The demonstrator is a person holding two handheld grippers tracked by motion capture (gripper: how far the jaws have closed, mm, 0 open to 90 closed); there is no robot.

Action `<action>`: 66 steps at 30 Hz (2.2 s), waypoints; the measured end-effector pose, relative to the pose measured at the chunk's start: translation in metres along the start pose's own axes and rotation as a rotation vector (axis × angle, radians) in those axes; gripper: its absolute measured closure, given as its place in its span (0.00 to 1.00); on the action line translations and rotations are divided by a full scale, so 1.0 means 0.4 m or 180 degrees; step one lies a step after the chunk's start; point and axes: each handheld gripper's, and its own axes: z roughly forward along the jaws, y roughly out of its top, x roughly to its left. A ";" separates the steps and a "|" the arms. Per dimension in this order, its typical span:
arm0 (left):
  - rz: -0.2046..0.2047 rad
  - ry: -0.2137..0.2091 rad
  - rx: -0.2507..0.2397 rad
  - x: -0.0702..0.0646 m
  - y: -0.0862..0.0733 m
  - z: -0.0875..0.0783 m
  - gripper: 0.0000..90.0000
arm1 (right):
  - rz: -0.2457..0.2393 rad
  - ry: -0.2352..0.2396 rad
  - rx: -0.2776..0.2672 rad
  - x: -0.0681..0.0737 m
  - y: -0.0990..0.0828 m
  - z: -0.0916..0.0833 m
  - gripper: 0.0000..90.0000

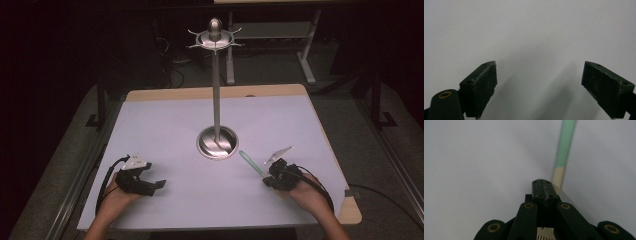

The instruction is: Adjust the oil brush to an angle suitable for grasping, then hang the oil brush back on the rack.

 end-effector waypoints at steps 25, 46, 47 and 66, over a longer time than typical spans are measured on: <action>0.0020 -0.0019 0.0045 0.000 -0.001 0.003 0.14 | 0.0043 -0.0076 -0.0068 -0.083 -0.004 -0.015 0.99; 0.0019 -0.0036 0.0054 -0.002 -0.001 0.004 0.14 | -0.0111 0.0065 0.0011 -0.114 0.072 -0.027 0.72; 0.0010 -0.0038 0.0046 -0.002 -0.001 0.004 0.14 | -0.0124 0.0080 0.0034 -0.116 0.079 -0.026 0.72; 0.0028 -0.0065 0.0046 -0.002 0.000 0.004 0.14 | -0.0530 0.0060 0.0571 -0.103 0.199 0.038 0.73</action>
